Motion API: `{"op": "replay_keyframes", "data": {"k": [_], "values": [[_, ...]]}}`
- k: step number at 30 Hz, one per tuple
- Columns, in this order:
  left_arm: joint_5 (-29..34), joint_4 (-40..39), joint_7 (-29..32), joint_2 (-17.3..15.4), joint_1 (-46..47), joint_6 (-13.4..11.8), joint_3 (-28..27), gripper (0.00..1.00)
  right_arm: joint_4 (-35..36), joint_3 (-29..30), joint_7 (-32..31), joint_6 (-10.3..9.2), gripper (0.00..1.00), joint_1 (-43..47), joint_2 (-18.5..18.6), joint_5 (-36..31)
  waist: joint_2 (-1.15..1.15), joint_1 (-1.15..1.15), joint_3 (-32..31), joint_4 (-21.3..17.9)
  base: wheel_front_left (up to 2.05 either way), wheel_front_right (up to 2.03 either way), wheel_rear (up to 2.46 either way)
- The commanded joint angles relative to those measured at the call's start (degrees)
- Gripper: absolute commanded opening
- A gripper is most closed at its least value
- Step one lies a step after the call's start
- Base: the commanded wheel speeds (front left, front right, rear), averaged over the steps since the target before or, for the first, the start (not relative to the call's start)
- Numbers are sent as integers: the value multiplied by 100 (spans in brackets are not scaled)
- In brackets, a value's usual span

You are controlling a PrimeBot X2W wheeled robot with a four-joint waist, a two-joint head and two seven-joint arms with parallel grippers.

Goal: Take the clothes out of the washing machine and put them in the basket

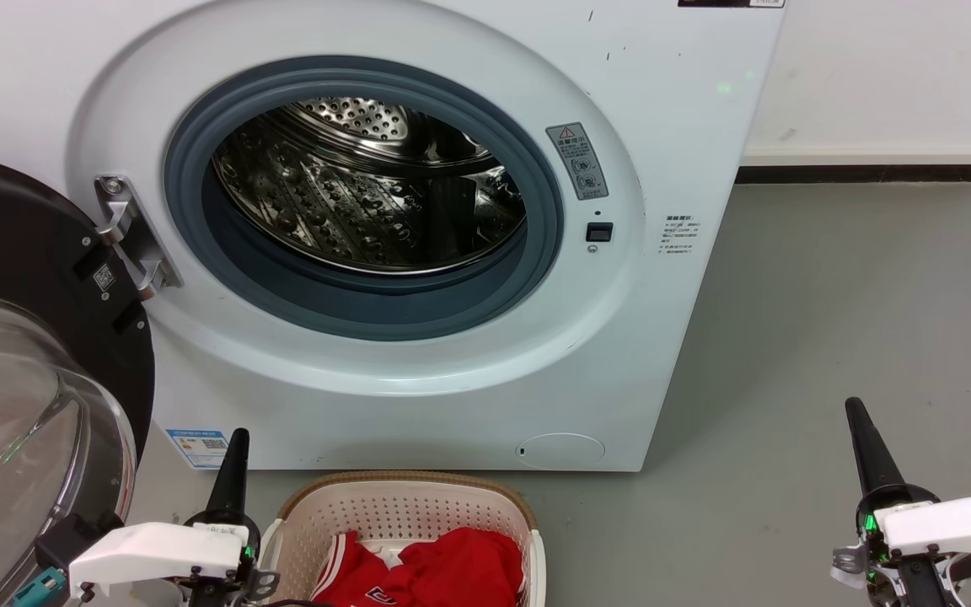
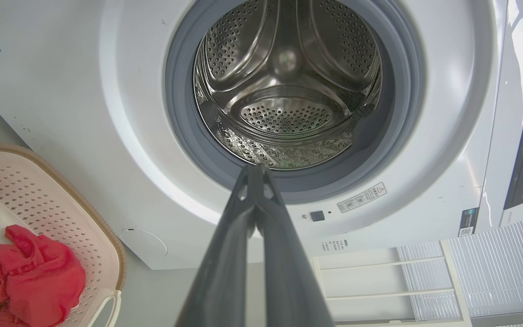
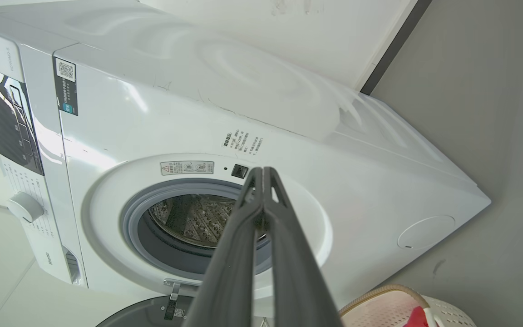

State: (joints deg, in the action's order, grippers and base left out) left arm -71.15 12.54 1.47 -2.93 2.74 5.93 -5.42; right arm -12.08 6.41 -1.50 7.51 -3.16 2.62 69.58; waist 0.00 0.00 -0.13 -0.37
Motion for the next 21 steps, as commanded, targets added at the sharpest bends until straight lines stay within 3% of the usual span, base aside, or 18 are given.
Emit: {"op": "replay_keyframes", "data": {"k": [1,21], "values": [[-179,-11,49,1,135,34,-15,0,0,3,-42,-1,0,-121,32,195,0,0,1,2,0,0,0],[-1239,83,307,5,275,116,-76,0,-111,7,-305,-2,0,-248,36,1335,0,0,16,19,0,0,0]]}}
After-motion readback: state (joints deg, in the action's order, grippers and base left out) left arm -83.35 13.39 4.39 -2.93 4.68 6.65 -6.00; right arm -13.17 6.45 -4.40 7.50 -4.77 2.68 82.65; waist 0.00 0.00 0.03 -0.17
